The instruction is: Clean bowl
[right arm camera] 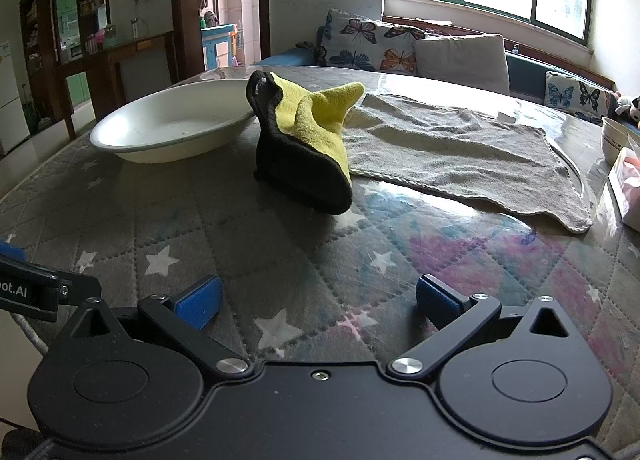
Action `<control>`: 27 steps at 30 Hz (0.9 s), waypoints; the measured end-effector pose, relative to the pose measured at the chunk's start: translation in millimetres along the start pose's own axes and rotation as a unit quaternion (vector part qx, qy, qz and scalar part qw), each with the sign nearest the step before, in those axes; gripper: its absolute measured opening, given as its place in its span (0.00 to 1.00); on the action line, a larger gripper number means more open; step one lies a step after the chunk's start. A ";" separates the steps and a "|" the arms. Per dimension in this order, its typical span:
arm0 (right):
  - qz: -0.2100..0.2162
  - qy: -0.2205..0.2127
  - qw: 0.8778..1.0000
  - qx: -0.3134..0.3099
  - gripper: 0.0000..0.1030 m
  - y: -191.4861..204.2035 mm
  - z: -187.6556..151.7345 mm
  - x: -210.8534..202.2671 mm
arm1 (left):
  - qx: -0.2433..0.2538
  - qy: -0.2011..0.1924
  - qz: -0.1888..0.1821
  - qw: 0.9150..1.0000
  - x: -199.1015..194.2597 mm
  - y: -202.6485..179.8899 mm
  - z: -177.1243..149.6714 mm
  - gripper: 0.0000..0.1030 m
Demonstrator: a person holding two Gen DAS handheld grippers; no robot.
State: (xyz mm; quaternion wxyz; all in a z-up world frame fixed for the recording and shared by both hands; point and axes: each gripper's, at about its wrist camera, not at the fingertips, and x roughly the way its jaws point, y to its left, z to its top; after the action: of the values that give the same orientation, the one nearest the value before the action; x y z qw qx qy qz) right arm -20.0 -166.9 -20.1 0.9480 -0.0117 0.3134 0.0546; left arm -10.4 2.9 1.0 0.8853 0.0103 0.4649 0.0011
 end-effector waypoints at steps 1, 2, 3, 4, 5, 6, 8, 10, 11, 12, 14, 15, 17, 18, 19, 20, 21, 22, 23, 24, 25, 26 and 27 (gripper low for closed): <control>0.000 0.000 1.000 0.000 1.00 0.4 0.0 -0.1 | 0.000 0.000 0.000 1.000 0.0 0.0 -0.1 0.99; 0.000 0.000 1.000 0.000 1.00 0.8 0.0 -0.3 | 0.000 0.000 0.000 1.000 0.0 -0.1 -0.2 0.99; 0.000 0.000 1.000 0.000 1.00 1.3 0.0 -0.4 | 0.000 0.001 0.000 1.000 -0.1 -0.2 -0.2 0.99; 0.000 0.000 1.000 0.000 1.00 1.7 0.0 -0.5 | 0.000 0.001 0.000 1.000 -0.1 -0.2 -0.3 0.99; 0.000 0.000 1.000 0.000 1.00 2.1 0.0 -0.7 | 0.000 0.001 0.000 1.000 -0.2 -0.2 -0.4 0.99; 0.000 0.000 1.000 0.000 1.00 2.5 0.0 -0.8 | 0.000 0.001 0.000 1.000 -0.3 -0.2 -0.5 0.99; 0.000 0.000 1.000 0.000 1.00 3.4 0.1 -1.1 | 0.000 0.001 0.001 1.000 -0.5 -0.3 -0.6 0.99; 0.000 0.000 1.000 0.000 1.00 4.2 0.1 -1.3 | -0.001 0.001 0.001 1.000 -0.6 -0.4 -0.7 0.99; 0.000 0.000 1.000 0.000 1.00 4.7 0.1 -1.5 | -0.001 0.001 0.001 1.000 -0.7 -0.6 -0.7 0.99; 0.000 0.000 1.000 0.000 1.00 5.1 0.1 -1.6 | -0.001 0.001 0.001 1.000 -0.6 -0.7 -0.6 0.99; 0.000 0.000 1.000 0.000 1.00 5.9 0.1 -1.9 | -0.001 0.001 0.002 1.000 -0.5 -0.8 -0.8 0.99; 0.000 0.000 1.000 0.000 1.00 6.3 0.1 -2.0 | -0.001 0.001 0.002 1.000 -0.5 -0.8 -0.8 0.99; 0.000 -0.001 1.000 0.000 1.00 7.2 0.1 -2.3 | -0.001 0.001 0.002 1.000 -0.4 -0.8 -1.0 0.99; 0.000 -0.001 1.000 0.000 1.00 7.6 0.1 -2.4 | -0.001 0.001 0.002 1.000 -0.5 -0.7 -0.8 0.99; 0.000 -0.001 1.000 0.000 1.00 8.0 0.1 -2.5 | -0.001 0.001 0.002 1.000 -0.5 -0.7 -0.8 0.99; 0.000 -0.001 1.000 0.000 1.00 8.5 0.1 -2.7 | -0.001 0.001 0.002 1.000 -0.6 -0.8 -0.9 0.99; 0.000 -0.001 1.000 0.000 1.00 8.9 0.1 -2.8 | -0.001 0.001 0.002 1.000 -0.6 -0.7 -1.0 0.99; 0.000 -0.001 1.000 0.000 1.00 9.3 0.1 -2.9 | -0.001 0.001 0.002 1.000 -0.7 -0.6 -0.9 0.99; 0.000 -0.001 1.000 0.000 1.00 9.7 0.2 -3.1 | -0.001 0.000 0.002 1.000 -0.8 -0.4 -1.0 0.99; 0.000 -0.001 1.000 0.000 1.00 10.2 0.2 -3.2 | -0.001 0.000 0.002 1.000 -0.9 -0.4 -1.1 0.99; 0.000 -0.001 1.000 0.000 1.00 10.6 0.2 -3.3 | -0.001 0.000 0.002 1.000 -0.9 -0.4 -1.2 0.99; 0.000 -0.001 1.000 0.000 1.00 11.0 0.2 -3.5 | -0.001 0.000 0.002 1.000 -1.0 -0.4 -1.3 0.99; 0.000 -0.001 1.000 0.000 1.00 11.4 0.2 -3.6 | -0.001 0.000 0.002 1.000 -1.0 -0.4 -1.4 0.99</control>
State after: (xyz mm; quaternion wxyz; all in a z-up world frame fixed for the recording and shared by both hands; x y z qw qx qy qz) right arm -24.0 -155.9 -17.7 0.9483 -0.0119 0.3126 0.0544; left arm -12.2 2.4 1.1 0.8854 0.0102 0.4646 0.0029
